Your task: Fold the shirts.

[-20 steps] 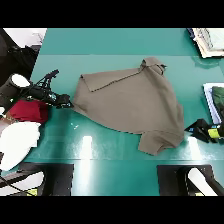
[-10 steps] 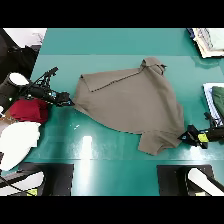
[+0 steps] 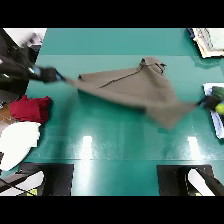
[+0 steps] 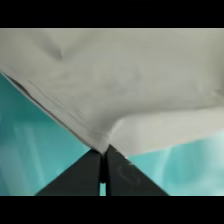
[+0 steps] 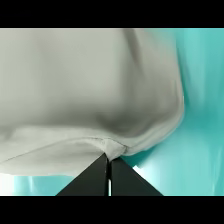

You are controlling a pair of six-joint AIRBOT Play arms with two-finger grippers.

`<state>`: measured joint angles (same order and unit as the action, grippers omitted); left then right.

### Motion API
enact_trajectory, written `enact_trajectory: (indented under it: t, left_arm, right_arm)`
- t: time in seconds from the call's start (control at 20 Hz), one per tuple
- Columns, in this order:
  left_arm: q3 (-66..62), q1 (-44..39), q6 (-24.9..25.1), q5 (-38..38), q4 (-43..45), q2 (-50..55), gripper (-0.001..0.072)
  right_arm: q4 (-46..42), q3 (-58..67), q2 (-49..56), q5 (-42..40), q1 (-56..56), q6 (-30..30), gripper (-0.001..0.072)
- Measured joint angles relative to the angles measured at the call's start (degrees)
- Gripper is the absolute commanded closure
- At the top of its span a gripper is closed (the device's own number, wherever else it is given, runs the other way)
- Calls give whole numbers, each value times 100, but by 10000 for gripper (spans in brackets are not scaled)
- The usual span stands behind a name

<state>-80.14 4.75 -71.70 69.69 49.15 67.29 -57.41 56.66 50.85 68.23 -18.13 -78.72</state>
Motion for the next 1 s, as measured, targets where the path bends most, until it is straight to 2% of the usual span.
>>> enact_trajectory:
  t: [0.3,0.6,0.8,1.0]
  left_arm:
    - [-2885,66,-39,-566,-166,-599,682]
    - [-3901,68,-48,-1126,-262,-1497,683]
    - [-4009,68,-111,-1215,-621,-1937,684]
    - [-3685,68,-452,-876,-437,-1978,684]
  right_arm:
    - [247,2949,-590,-1161,35,-22,694]
    - [-439,4682,-1036,-1521,35,-24,694]
    - [-807,5451,-1032,-1172,35,-57,696]
    - [-925,6102,-339,-42,35,-323,696]
